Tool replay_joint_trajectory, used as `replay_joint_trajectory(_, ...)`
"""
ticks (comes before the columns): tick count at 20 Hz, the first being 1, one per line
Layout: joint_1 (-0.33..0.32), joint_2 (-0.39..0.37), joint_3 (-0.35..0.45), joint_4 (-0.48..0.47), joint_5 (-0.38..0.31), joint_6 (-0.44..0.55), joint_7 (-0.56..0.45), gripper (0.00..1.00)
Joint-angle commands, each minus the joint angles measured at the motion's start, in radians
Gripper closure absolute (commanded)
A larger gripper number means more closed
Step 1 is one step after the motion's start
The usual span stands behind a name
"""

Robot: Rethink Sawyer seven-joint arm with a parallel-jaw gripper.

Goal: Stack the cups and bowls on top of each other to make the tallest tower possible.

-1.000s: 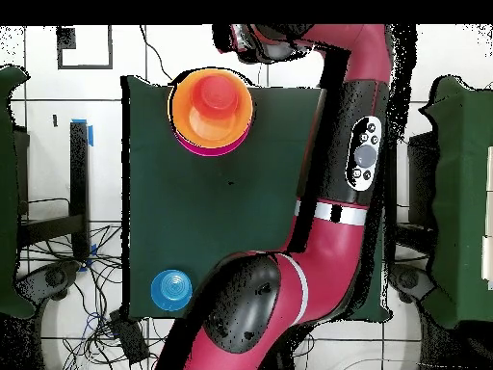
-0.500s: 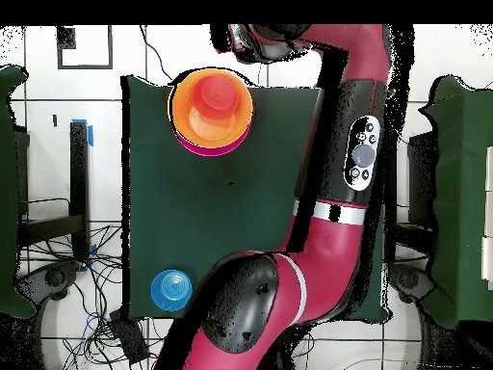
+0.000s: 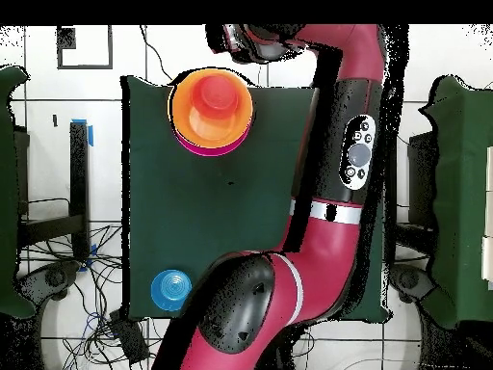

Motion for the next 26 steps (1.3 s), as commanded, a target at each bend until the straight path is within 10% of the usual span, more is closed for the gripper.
replay_joint_trajectory(1, 0.029, -0.020, -0.003, 0.078, -0.068, -0.038, -0.023, 0.00)
replay_joint_trajectory(15, 0.030, 0.021, -0.037, 0.093, -0.095, -0.222, -0.087, 0.00)
replay_joint_trajectory(26, 0.044, 0.020, -0.061, 0.102, -0.085, -0.171, -0.039, 0.00)
